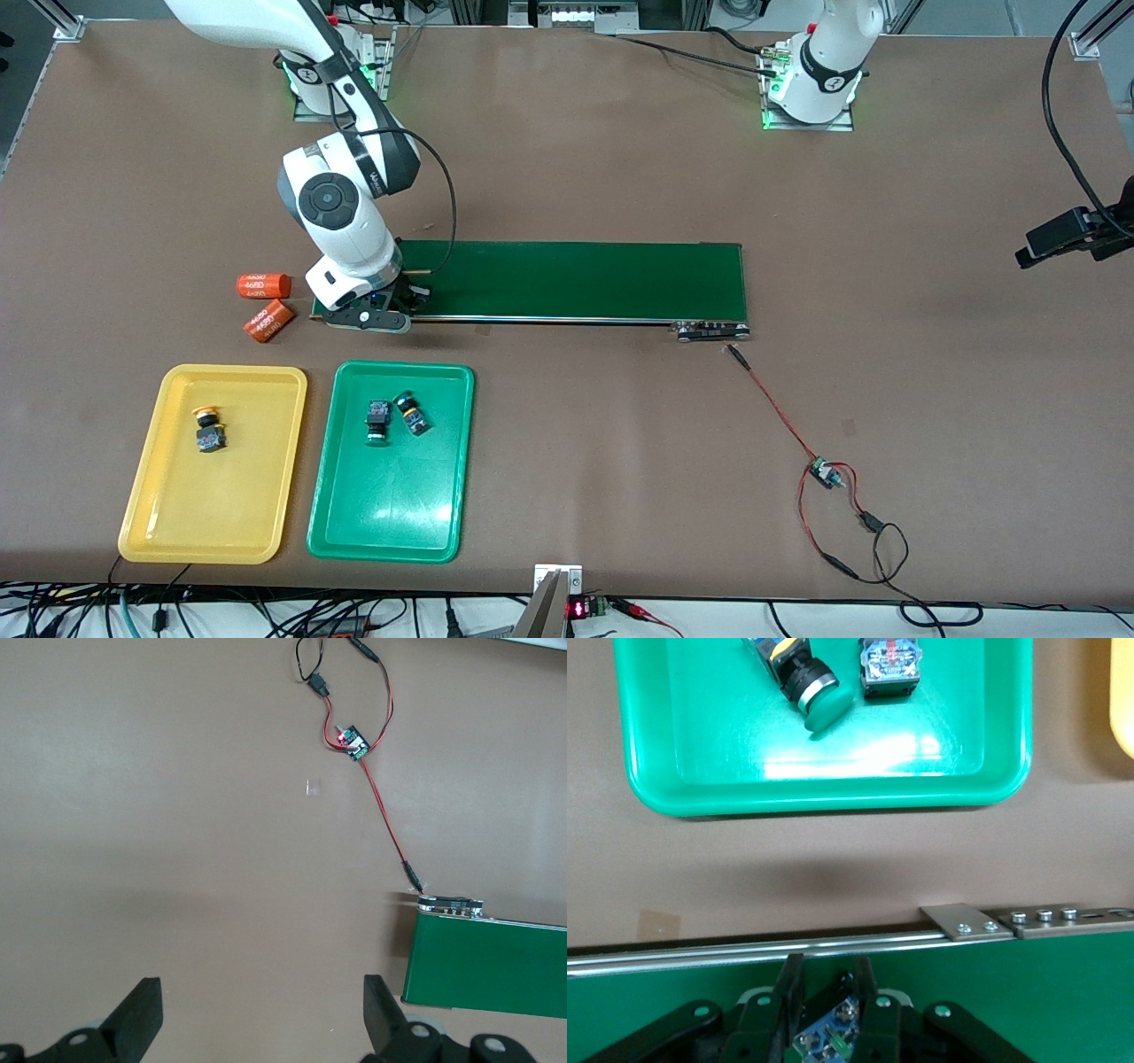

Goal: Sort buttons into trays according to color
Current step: 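Lift the blue-topped button off the belt with the right gripper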

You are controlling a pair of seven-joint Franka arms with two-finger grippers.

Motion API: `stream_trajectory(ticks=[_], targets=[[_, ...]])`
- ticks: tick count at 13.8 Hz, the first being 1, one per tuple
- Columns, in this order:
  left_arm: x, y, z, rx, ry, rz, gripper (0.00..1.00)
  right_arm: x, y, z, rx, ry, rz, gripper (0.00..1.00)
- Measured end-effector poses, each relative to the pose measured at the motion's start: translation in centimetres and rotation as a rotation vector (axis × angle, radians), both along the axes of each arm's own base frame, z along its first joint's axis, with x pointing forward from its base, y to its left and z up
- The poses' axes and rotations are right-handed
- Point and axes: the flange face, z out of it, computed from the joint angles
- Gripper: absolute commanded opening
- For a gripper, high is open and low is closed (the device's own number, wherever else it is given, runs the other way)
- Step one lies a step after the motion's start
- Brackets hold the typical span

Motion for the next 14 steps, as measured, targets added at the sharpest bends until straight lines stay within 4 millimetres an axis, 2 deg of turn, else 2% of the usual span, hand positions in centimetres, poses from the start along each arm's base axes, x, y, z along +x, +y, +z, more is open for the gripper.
stream_trajectory(ticks=[1,3,7,14], targets=[[0.0,0.0,0.0,0.0,0.0,0.0,1.0,0.0,0.0,0.0,-0.001,0.001,0.015,1.0],[0.0,0.0,0.0,0.0,-0.001,0.0,1.0,0.2,-0.3,-0.1,-0.011,0.007,0.121,1.0],[0.0,0.0,0.0,0.0,-0.001,-0.001,1.0,1.6,-2.7,0.6,-0.045,0.047,0.363,1.0],[0.0,0.0,0.0,0.0,-0.003,-0.001,1.0,1.1,-3.0,-0.5,-0.057,0.092,0.562,1.0]])
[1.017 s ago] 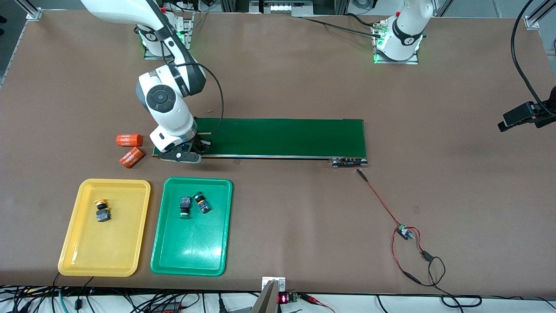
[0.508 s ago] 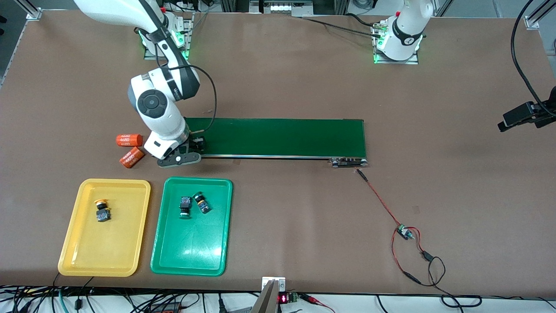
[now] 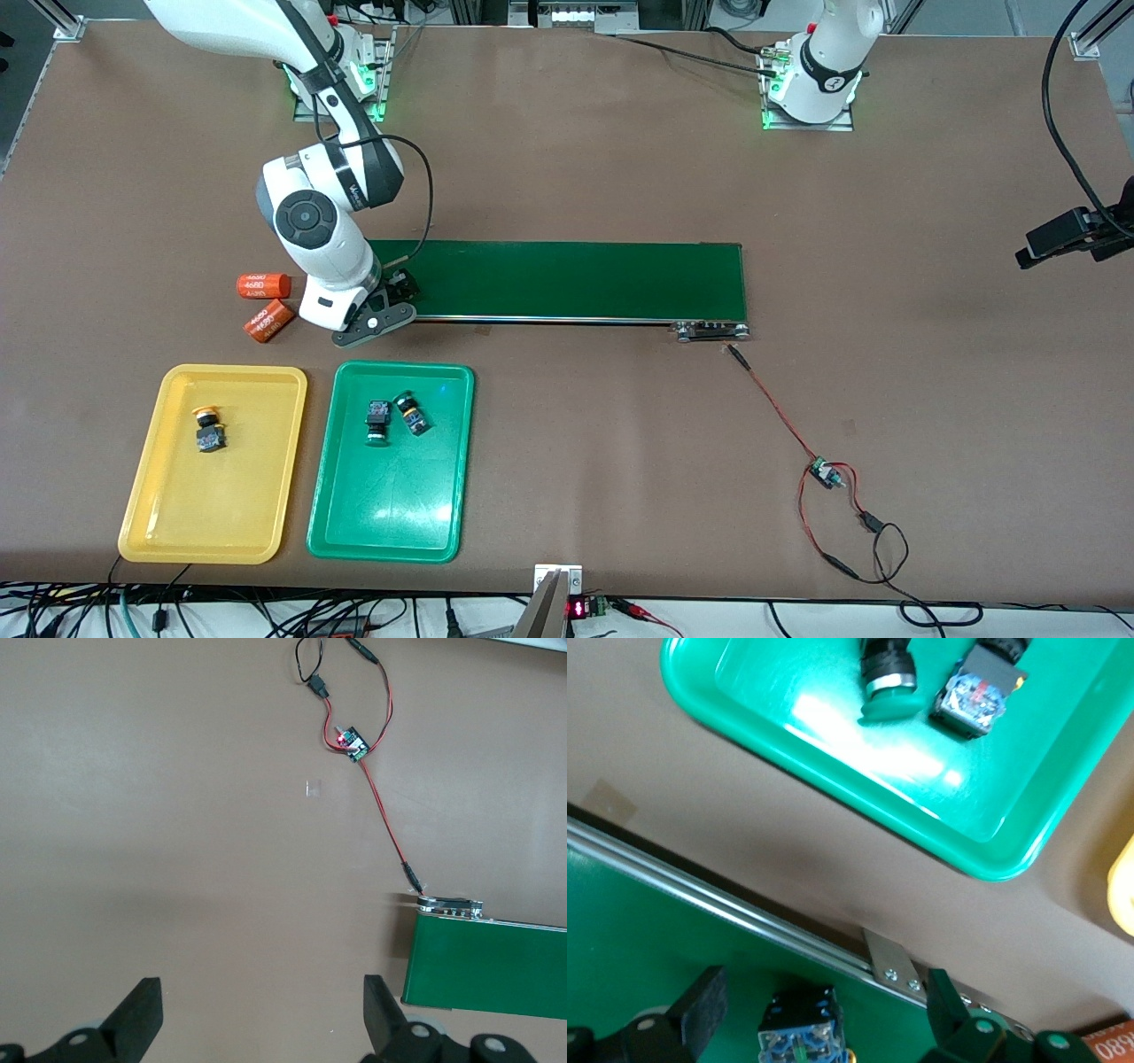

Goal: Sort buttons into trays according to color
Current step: 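Lift the blue-topped button off the belt with the right gripper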

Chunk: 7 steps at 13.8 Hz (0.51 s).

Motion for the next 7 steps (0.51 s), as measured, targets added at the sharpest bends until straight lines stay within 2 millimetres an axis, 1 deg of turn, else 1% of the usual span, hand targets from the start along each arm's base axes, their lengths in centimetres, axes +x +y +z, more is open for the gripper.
stream_trajectory(ticks=[3,5,6,7], targets=[[0.0,-0.1,0.0,0.0,-0.001,-0.002,1.0,-1.4,-0.7,-0.4,-0.011,0.024,0.006,1.0],[0.0,-0.2,0.0,0.0,-0.002,-0.003,1.0,-2.8,-1.8,-0.1,-0.018,0.036,0.022,1.0],[0.0,-0.2,0.0,0.0,-0.003,-0.003,1.0,-3.4,-2.5,0.2,-0.02,0.041,0.031,0.98],[0.1,-0.2,0.0,0.0,-0.004,-0.003,1.0,-3.9,-3.4,0.4,-0.022,0.046,0.038,0.93]])
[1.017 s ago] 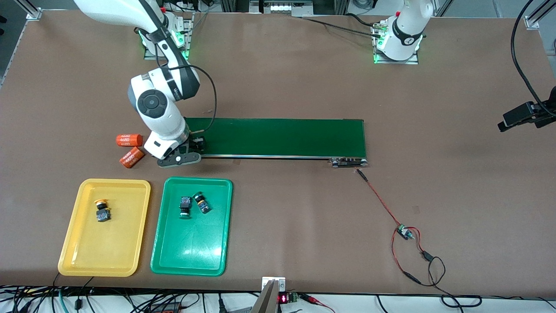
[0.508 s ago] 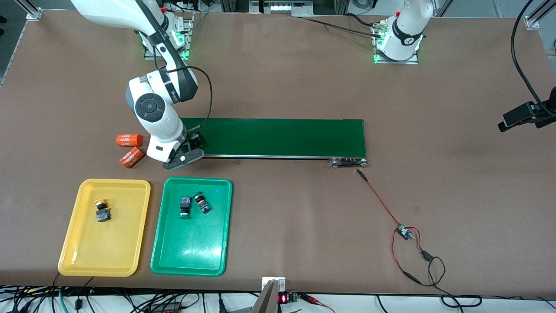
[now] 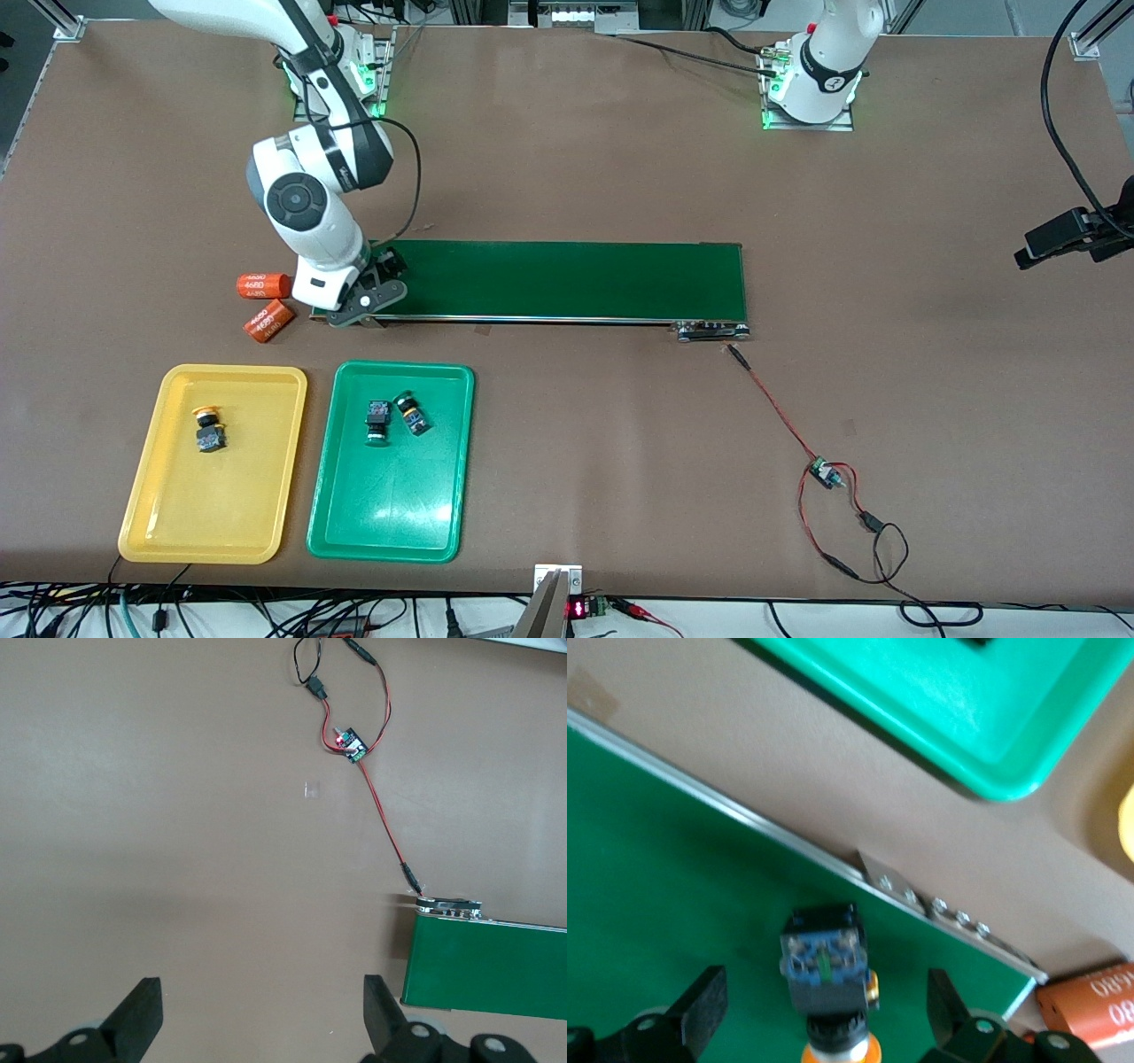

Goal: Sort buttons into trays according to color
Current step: 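Lift the blue-topped button off the belt with the right gripper, then carry the button over the yellow tray and open the right gripper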

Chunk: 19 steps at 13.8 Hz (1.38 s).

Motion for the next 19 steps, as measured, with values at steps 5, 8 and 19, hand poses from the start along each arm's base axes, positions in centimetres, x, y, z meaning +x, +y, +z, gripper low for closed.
stream_trajectory(ticks=[5,8,19], targets=[[0.0,-0.1,0.0,0.0,-0.004,-0.001,1.0,-0.8,-1.5,-0.1,0.009,-0.011,0.013,0.63],[0.0,0.0,0.0,0.0,-0.004,-0.001,1.0,-0.7,-1.4,-1.0,0.023,-0.032,0.018,0.56],[0.0,0.0,0.0,0.0,-0.004,0.001,1.0,4.4,-5.3,4.8,0.022,-0.047,-0.089,0.24]])
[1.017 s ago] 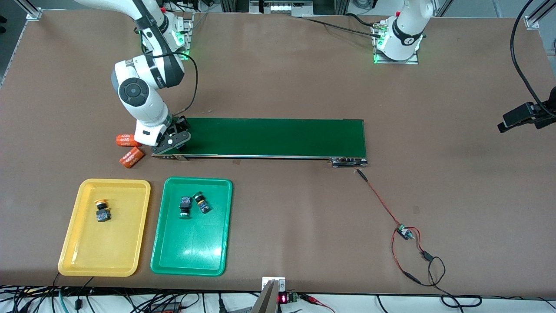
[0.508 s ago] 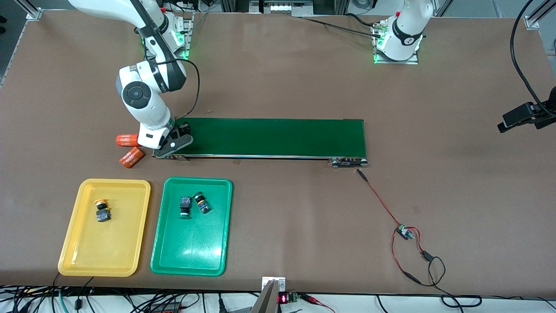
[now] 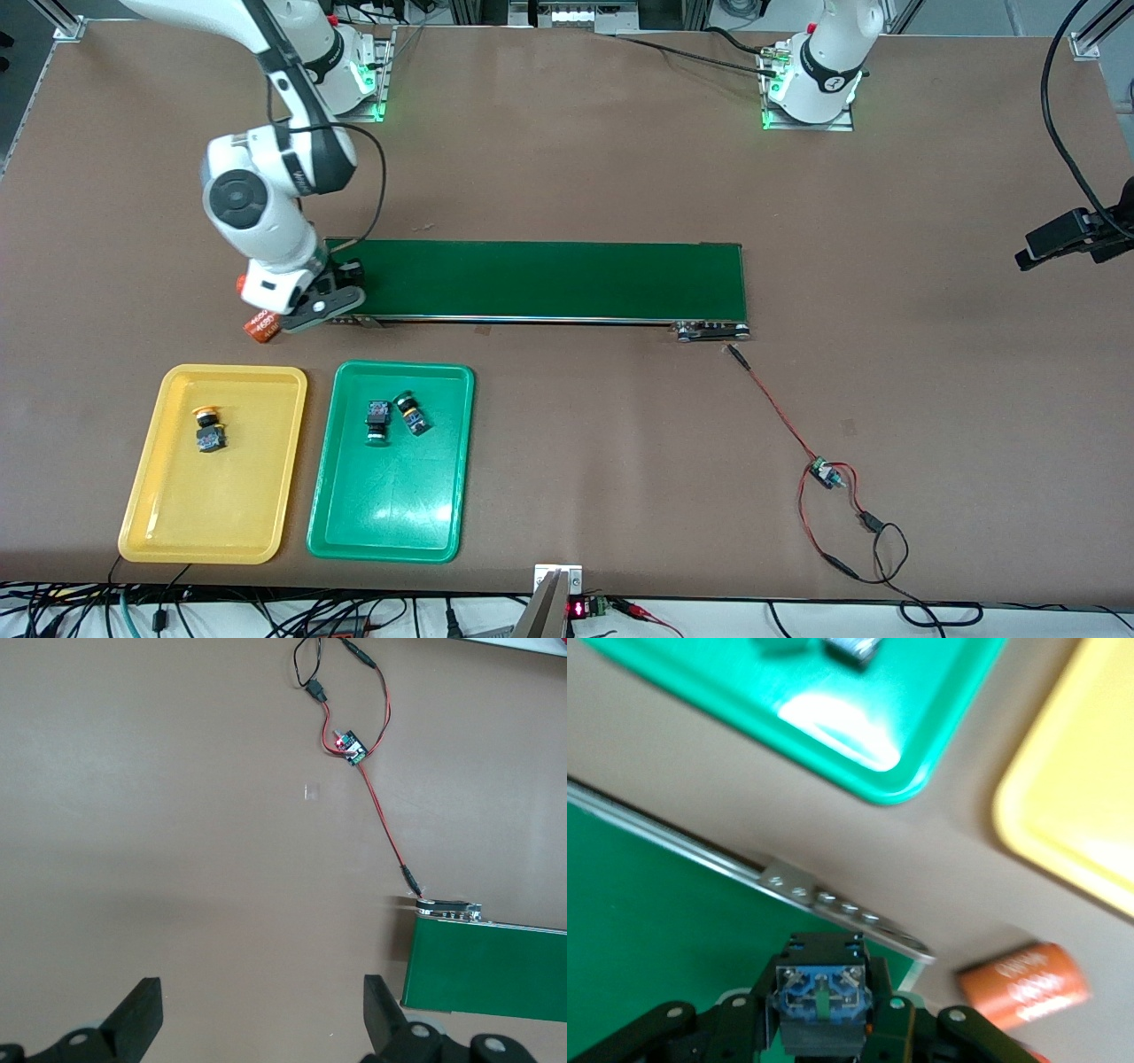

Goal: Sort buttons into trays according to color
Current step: 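Carry the button over the yellow tray and open the right gripper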

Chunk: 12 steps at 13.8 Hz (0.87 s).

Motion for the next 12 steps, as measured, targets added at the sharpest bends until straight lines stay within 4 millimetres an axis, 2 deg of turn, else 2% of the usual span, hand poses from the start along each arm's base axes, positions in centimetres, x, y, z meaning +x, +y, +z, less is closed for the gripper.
stream_trajectory(ticks=[2,3,5,8,10,12], targets=[[0.0,0.0,0.0,0.0,0.0,0.0,1.0,3.1,-2.4,5.1,0.001,-0.023,-0.027,0.24],[0.0,-0.1,0.0,0.0,0.0,-0.001,1.0,4.4,-4.4,6.4,0.002,-0.04,-0.048,0.24],[0.0,-0.3,0.0,-0.001,0.0,-0.006,1.0,6.9,-8.9,6.5,0.005,-0.056,-0.089,0.24],[0.1,-1.3,0.1,-0.002,-0.001,-0.023,1.0,10.7,-13.5,2.5,0.011,-0.054,-0.096,0.24],[0.1,-3.0,0.2,-0.004,-0.001,-0.054,1.0,12.7,-14.7,-1.0,0.021,-0.092,-0.093,0.24],[0.1,-4.3,0.2,0.008,-0.001,-0.081,1.0,13.8,-15.1,-4.6,0.033,-0.138,-0.093,0.25]])
